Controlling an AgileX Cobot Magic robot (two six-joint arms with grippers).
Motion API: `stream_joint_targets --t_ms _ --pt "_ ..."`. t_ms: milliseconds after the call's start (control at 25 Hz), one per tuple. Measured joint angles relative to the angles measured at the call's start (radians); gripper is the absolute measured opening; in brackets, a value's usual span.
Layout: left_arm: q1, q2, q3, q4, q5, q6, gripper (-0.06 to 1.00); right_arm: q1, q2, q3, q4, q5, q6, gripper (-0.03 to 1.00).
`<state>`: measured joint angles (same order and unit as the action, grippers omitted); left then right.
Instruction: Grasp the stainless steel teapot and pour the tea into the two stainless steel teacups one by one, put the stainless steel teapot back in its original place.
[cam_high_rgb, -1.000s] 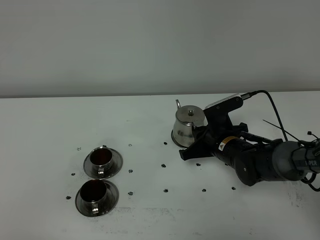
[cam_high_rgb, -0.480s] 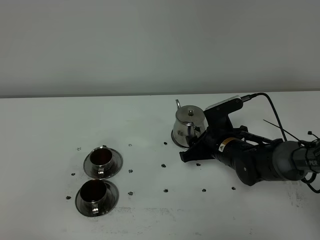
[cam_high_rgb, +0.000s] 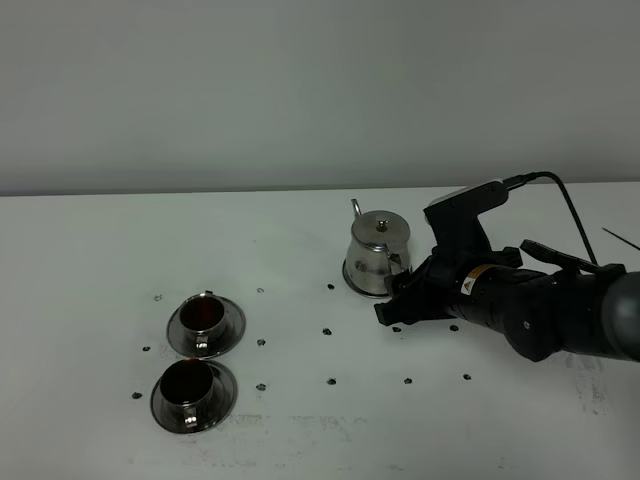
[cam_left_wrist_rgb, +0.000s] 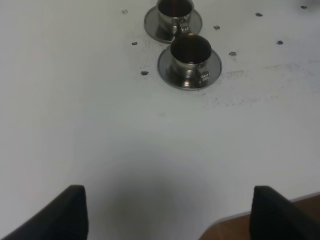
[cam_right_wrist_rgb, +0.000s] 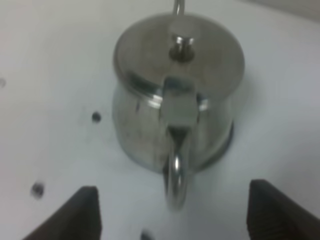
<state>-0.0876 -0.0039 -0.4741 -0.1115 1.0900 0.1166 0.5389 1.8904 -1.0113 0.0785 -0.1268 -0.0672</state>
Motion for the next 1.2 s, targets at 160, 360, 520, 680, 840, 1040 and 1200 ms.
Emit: stream_joint_targets --t_ms 160,360,520,680,840,1040,1200 --pt "0.000 0.000 0.000 0.000 0.000 0.000 0.66 0.000 -0.129 0.014 -0.024 0.175 0.000 0.55" --pt "0.000 0.000 0.000 0.000 0.000 0.000 0.66 0.006 -0.257 0.015 -0.036 0.318 0.000 0.49" --pt "0.000 0.000 0.000 0.000 0.000 0.000 0.66 0.010 -0.268 0.015 -0.036 0.293 0.000 0.45" --pt "0.000 0.000 0.000 0.000 0.000 0.000 0.66 0.010 -0.266 0.015 -0.037 0.249 0.000 0.39" --pt "0.000 0.000 0.000 0.000 0.000 0.000 0.66 0.010 -0.245 0.015 -0.037 0.250 0.000 0.34" --pt "0.000 0.000 0.000 0.000 0.000 0.000 0.66 0.010 -0.282 0.016 -0.037 0.289 0.000 0.27" --pt "0.000 0.000 0.000 0.000 0.000 0.000 0.66 0.010 -0.402 0.016 -0.042 0.455 0.000 0.22"
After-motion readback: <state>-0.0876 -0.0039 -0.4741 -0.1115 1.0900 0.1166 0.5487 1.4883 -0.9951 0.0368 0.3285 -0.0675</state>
